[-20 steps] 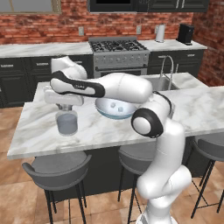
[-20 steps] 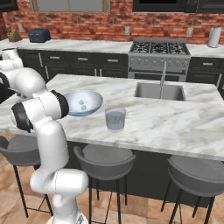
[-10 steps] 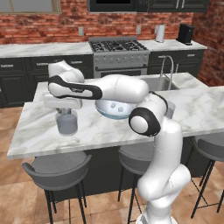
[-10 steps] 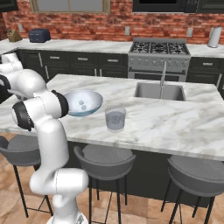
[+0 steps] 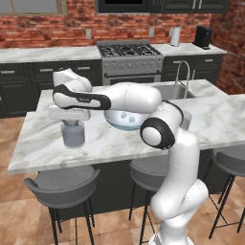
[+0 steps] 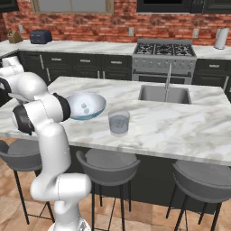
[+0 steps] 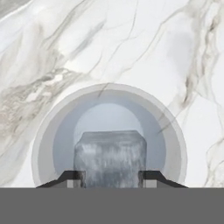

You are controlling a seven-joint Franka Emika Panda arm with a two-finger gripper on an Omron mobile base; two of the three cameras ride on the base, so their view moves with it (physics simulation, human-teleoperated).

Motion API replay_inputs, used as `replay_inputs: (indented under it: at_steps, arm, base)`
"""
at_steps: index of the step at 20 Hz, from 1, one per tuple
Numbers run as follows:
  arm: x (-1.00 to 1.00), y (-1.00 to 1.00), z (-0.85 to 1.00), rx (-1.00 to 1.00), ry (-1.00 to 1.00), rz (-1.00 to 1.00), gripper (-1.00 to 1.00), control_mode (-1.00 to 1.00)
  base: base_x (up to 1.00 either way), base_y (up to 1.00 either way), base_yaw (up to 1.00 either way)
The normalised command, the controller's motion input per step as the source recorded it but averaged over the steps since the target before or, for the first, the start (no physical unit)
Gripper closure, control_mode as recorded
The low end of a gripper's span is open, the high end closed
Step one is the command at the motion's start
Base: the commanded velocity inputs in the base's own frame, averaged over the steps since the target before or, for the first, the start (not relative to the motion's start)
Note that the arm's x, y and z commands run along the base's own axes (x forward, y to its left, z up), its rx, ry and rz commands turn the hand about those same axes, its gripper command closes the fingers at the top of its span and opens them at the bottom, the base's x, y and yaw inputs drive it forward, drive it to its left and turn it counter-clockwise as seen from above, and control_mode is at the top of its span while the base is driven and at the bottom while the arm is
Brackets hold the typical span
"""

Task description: There are four ice cubes in the ice bowl. Place two ice cubes in each glass of water.

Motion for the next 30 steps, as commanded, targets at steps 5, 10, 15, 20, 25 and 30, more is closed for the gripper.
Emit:
replay_inputs:
  at_steps: [5, 10, 15, 20, 25, 30]
  arm:
    - [0.00, -0.08, 0.00, 0.00, 0.00, 0.00, 1.00, -1.00]
    - [0.06, 0.00, -0.01, 0.00, 0.00, 0.00, 1.00, -1.00]
    - [0.21, 0.00, -0.07, 0.00, 0.00, 0.00, 1.00, -1.00]
    - [0.24, 0.00, -0.01, 0.00, 0.00, 0.00, 1.00, -1.00]
    - [0.06, 0.19, 0.00, 0.00, 0.00, 0.00, 1.00, -1.00]
    - [0.00, 0.27, 0.00, 0.00, 0.00, 0.00, 1.00, -1.00]
  base:
    - [0.00, 0.00, 0.00]
    - [0.00, 0.00, 0.00]
    - [0.00, 0.00, 0.00]
    - [0.00, 0.00, 0.00]
    - [0.00, 0.00, 0.00]
    - [0.00, 0.00, 0.00]
